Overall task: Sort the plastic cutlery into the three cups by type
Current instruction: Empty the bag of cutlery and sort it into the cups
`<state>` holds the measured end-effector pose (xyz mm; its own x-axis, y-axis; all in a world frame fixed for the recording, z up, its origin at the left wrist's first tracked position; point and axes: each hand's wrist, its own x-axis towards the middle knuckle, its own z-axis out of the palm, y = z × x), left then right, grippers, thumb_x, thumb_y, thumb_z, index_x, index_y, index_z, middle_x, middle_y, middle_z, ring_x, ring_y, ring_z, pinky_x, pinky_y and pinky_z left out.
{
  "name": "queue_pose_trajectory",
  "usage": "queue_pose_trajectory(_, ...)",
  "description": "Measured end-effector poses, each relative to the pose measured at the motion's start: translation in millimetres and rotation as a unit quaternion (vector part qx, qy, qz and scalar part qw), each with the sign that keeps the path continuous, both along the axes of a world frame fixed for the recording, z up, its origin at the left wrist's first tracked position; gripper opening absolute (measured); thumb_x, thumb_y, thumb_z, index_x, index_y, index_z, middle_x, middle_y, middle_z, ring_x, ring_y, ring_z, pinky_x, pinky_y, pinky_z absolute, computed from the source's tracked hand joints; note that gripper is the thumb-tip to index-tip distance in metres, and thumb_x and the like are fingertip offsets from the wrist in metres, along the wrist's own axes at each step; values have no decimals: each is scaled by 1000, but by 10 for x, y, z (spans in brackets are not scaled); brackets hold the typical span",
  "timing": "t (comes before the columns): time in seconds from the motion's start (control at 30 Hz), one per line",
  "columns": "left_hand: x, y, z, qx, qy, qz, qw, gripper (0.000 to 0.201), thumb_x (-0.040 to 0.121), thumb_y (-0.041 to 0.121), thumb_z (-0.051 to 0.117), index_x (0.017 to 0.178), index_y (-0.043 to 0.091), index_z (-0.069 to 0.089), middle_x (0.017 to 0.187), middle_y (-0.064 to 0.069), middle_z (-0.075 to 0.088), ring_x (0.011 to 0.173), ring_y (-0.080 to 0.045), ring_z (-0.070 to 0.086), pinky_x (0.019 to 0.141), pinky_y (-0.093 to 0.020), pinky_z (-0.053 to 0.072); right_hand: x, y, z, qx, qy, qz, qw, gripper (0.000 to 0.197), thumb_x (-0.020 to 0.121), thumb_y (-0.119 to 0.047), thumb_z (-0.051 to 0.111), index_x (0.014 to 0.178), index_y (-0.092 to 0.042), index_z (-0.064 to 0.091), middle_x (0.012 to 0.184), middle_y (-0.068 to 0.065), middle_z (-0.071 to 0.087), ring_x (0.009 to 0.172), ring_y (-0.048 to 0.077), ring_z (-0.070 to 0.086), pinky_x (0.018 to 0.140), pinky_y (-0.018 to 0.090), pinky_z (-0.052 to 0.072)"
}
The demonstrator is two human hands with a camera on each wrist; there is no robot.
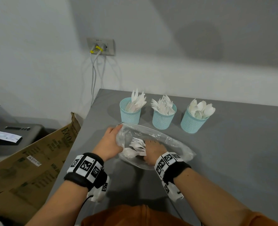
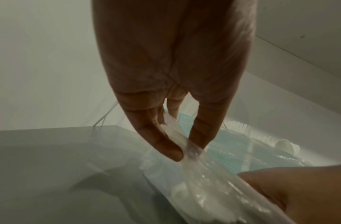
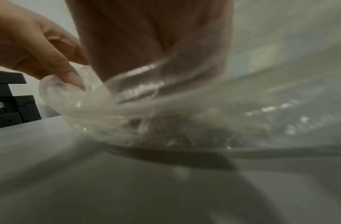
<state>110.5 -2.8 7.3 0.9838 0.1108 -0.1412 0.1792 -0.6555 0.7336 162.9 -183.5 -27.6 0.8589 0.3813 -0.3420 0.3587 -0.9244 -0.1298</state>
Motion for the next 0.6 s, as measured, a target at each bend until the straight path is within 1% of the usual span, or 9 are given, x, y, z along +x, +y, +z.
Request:
queue_pose_trajectory(0.1,-5,-4,36,-2,-8,-1,1000,84,75,3,67,147,24,28,123,4,34,115,-15,43,99,-22,36,17,-67,11,7,-2,-3,1000,42,90,-27,51,127,-9,45,134,12,49,123,31,47,102,40,38)
queue_pose_trajectory(0.17,4,-13,43,-9,-11,1,1000,79,78,2,64,146,24,30,122,3,35,112,-18,46,98,-23,37,38,-121,36,28,-8,-5,1000,38,91,-27,44,125,-10,48,132,11,51,121,31,48,103,40,37)
queue_pose_trajectory(0.23,20,2,36,-12,-5,11,1000,77,80,4,62,146,27,30,130,-1,36,101,-20,53,96,-27,42,56,-158,88,75,-6,-2,997,34,92,-25,41,123,-14,50,129,9,56,119,29,51,103,40,37)
queue_pose_trajectory(0.3,26,14,11,0,2,26,1000,76,81,8,63,146,27,29,137,-4,33,109,-23,52,100,-31,41,65,-170,139,153,28,-21,988,33,93,-25,40,123,-20,51,124,6,61,116,28,56,103,40,39)
queue_pose_trajectory(0.37,28,-5,-4,69,-13,50,996,72,81,14,64,145,25,32,142,-6,27,128,-25,34,106,-35,34,42,-156,210,282,74,-50,955,35,95,-25,42,130,-24,48,126,3,62,117,24,56,104,38,40)
queue_pose_trajectory(0.43,32,-71,16,151,-67,70,984,67,80,22,66,141,25,38,144,-6,25,133,-25,22,109,-36,31,32,-103,302,377,75,-58,921,38,99,-29,44,136,-22,45,128,1,59,118,19,54,100,30,39)
queue_pose_trajectory(0.53,84,-212,77,169,-102,22,980,56,79,33,67,131,31,49,136,0,33,129,-20,26,108,-36,29,92,34,442,500,43,-80,861,33,98,-33,48,124,-16,56,118,2,63,107,11,59,94,22,43)
queue_pose_trajectory(0.57,116,-260,100,155,-97,-13,983,54,78,38,67,129,33,51,133,3,37,127,-18,29,109,-36,29,128,80,475,536,34,-91,838,29,96,-35,50,114,-17,63,113,2,64,103,10,60,94,22,46)
queue_pose_trajectory(0.6,150,-311,131,133,-91,-51,986,54,76,43,66,127,33,53,129,4,42,125,-17,32,109,-36,30,173,121,482,560,28,-104,821,28,93,-39,53,105,-19,68,111,5,64,102,11,62,95,27,49)
